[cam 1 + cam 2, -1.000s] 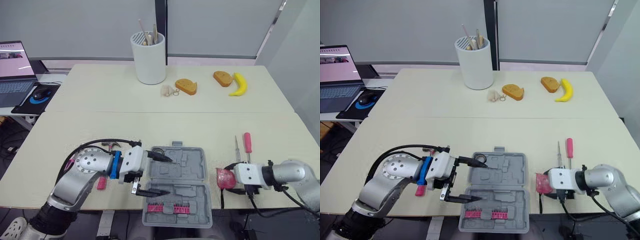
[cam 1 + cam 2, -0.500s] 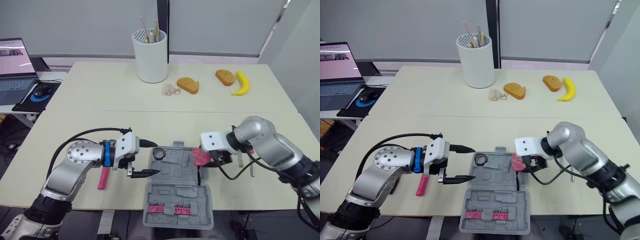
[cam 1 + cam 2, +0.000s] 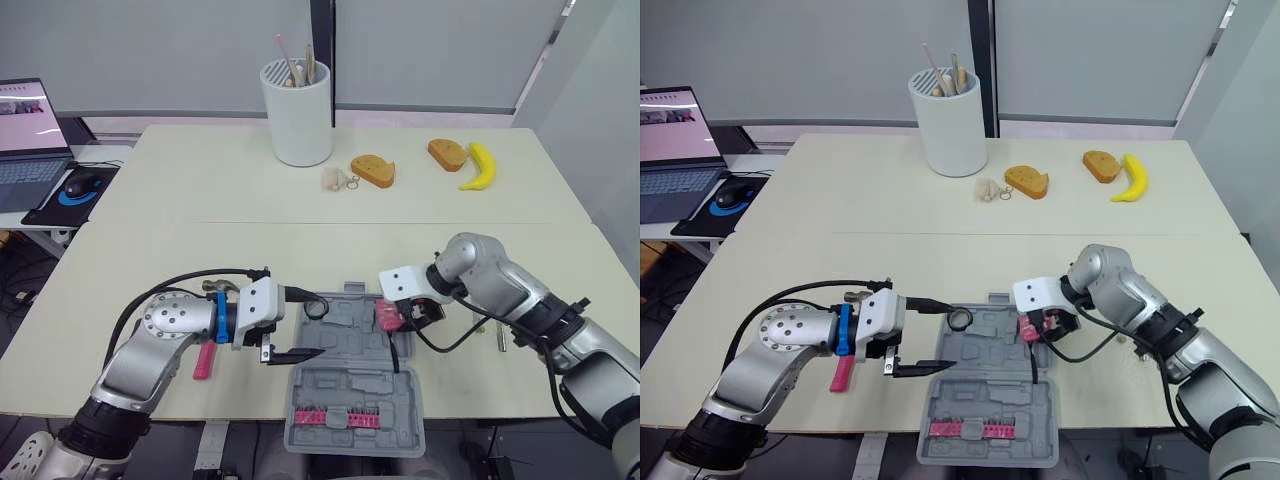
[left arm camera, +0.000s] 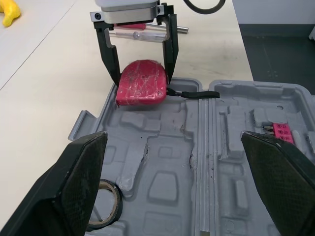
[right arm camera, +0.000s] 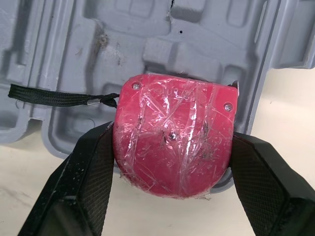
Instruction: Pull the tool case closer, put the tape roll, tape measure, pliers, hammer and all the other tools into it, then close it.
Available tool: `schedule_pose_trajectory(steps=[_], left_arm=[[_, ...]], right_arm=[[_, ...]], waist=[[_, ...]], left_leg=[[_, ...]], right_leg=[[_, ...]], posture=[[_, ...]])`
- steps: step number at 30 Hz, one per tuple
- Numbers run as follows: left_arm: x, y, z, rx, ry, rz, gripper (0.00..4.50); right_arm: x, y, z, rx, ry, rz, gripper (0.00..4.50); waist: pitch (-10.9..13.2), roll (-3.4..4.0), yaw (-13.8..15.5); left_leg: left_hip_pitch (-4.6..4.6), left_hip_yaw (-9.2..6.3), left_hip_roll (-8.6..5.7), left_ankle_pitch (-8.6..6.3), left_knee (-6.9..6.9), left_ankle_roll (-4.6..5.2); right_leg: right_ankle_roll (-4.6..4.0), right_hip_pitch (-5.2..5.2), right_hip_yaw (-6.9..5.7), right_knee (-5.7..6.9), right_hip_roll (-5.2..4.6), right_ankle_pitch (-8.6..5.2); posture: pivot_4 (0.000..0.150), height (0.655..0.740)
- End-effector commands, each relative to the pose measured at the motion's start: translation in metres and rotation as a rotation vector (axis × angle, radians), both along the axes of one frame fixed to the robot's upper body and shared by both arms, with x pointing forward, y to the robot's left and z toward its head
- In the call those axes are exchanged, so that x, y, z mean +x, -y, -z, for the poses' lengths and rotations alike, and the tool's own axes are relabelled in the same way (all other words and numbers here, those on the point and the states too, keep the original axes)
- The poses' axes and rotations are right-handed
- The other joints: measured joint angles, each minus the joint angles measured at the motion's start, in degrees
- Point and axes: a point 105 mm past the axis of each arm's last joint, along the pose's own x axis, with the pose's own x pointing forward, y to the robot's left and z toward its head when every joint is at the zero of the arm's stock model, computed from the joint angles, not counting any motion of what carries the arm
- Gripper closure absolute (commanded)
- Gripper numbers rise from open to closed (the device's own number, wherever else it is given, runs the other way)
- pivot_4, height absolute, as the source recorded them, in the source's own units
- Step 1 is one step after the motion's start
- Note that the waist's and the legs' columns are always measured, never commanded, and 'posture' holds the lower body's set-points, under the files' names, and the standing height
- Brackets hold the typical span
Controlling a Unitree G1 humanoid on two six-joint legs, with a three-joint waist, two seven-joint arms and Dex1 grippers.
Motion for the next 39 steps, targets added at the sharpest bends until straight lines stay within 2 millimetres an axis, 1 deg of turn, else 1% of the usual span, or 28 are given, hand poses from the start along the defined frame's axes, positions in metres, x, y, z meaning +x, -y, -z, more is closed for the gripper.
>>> schedule_pose_trajectory(steps=[1, 7, 10, 11, 13, 14, 20, 22, 25, 27, 29, 32, 35, 39], left_arm=[[-0.003, 0.006, -0.006, -0.011, 0.040, 0.026, 0.00], [-0.003, 0.008, -0.005, -0.016, 0.041, 0.035, 0.00], [-0.004, 0.009, -0.006, -0.019, 0.040, 0.041, 0.00], [-0.004, 0.009, -0.006, -0.019, 0.040, 0.042, 0.00], [-0.005, 0.010, -0.006, -0.022, 0.038, 0.045, 0.00], [-0.005, 0.011, -0.006, -0.023, 0.037, 0.046, 0.00], [-0.007, 0.012, -0.007, -0.027, 0.032, 0.045, 0.00], [-0.006, 0.011, -0.007, -0.028, 0.033, 0.041, 0.00], [-0.006, 0.010, -0.009, -0.035, 0.031, 0.032, 0.00], [-0.005, 0.009, -0.010, -0.045, 0.028, 0.030, 0.00], [-0.005, 0.009, -0.011, -0.047, 0.026, 0.032, 0.00], [-0.005, 0.008, -0.011, -0.046, 0.024, 0.039, 0.00], [-0.004, 0.009, -0.012, -0.045, 0.024, 0.048, 0.00], [-0.003, 0.010, -0.013, -0.041, 0.027, 0.061, 0.00]], right_arm=[[0.007, -0.004, -0.011, 0.009, 0.046, -0.014, 1.37], [0.011, -0.005, -0.009, 0.004, 0.051, -0.004, 1.37], [0.013, -0.008, -0.013, 0.014, 0.056, -0.008, 1.37], [0.013, -0.008, -0.014, 0.016, 0.058, -0.010, 0.64], [0.015, -0.010, -0.020, 0.036, 0.066, -0.002, 0.11], [0.016, -0.010, -0.022, 0.045, 0.069, 0.003, 0.03], [0.014, -0.007, -0.036, 0.110, 0.090, 0.016, 0.03], [0.007, -0.006, -0.043, 0.162, 0.085, 0.011, 0.03], [-0.006, -0.007, -0.054, 0.287, 0.088, -0.016, 0.03], [-0.012, -0.005, -0.056, 0.360, 0.086, 0.003, 0.03], [-0.017, 0.002, -0.053, 0.384, 0.094, 0.015, 0.03], [-0.024, 0.008, -0.047, 0.407, 0.103, 0.032, 0.64], [-0.028, 0.011, -0.041, 0.429, 0.101, 0.051, 1.65], [-0.026, 0.012, -0.034, 0.439, 0.113, 0.064, 2.54]], waist=[[0.00, 0.00, -0.01], [0.00, 0.00, -0.03], [0.00, 0.00, -0.04], [0.00, 0.00, -0.04], [0.00, 0.01, -0.04], [0.00, 0.01, -0.04], [0.00, 0.01, -0.04], [0.00, 0.01, 0.04], [0.00, 0.01, 0.12], [0.00, 0.00, 0.13], [0.00, 0.01, 0.15], [0.00, 0.00, 0.16], [0.00, 0.01, 0.09], [0.00, 0.01, 0.00]], left_leg=[[0.00, 0.00, 0.00, 0.00, 0.00, 0.00], [0.00, 0.01, 0.00, 0.00, 0.00, 0.00], [0.00, 0.01, 0.00, 0.00, 0.00, -0.01], [0.00, 0.00, 0.00, 0.00, 0.00, -0.01], [0.00, 0.00, 0.00, 0.00, 0.00, -0.01], [0.00, 0.01, 0.00, 0.01, 0.00, -0.01], [-0.01, 0.00, 0.00, 0.01, -0.01, -0.01], [-0.01, 0.00, 0.00, 0.01, -0.01, -0.01], [-0.02, 0.01, 0.00, 0.00, -0.01, -0.01], [-0.02, 0.00, 0.00, 0.00, 0.00, -0.01], [-0.02, -0.02, 0.00, 0.00, -0.01, -0.01], [0.00, 0.00, 0.00, 0.00, 0.00, -0.01], [0.01, 0.00, 0.00, 0.00, 0.00, -0.01], [0.04, 0.00, 0.04, 0.01, 0.00, -0.01]], right_leg=[[0.00, 0.00, 0.00, 0.00, 0.00, 0.00], [0.00, 0.00, 0.01, -0.01, 0.00, 0.00], [0.00, -0.01, 0.01, -0.01, 0.00, 0.00], [0.00, -0.01, 0.01, 0.00, 0.01, 0.00], [0.00, -0.01, 0.01, 0.00, 0.01, 0.00], [0.00, -0.01, 0.01, 0.00, 0.01, 0.00], [0.00, -0.01, 0.01, -0.01, 0.00, 0.00], [0.00, -0.01, 0.01, -0.02, 0.00, 0.00], [0.00, 0.01, 0.02, -0.05, -0.01, 0.00], [0.00, 0.01, 0.02, -0.05, -0.01, 0.00], [0.00, 0.03, 0.00, -0.04, -0.01, 0.00], [0.00, 0.06, 0.00, -0.03, -0.02, 0.00], [0.00, 0.06, 0.01, -0.02, -0.02, 0.01], [-0.02, 0.06, 0.00, 0.00, 0.02, 0.02]], posture=[[0.150, 0.7400], [0.150, 0.7400], [0.150, 0.7400], [0.150, 0.7400], [0.150, 0.7400], [0.150, 0.7400], [0.150, 0.7400], [0.150, 0.7400], [0.150, 0.7400], [0.150, 0.7400], [0.150, 0.7400], [0.150, 0.7400], [0.150, 0.7400], [0.150, 0.7400]])
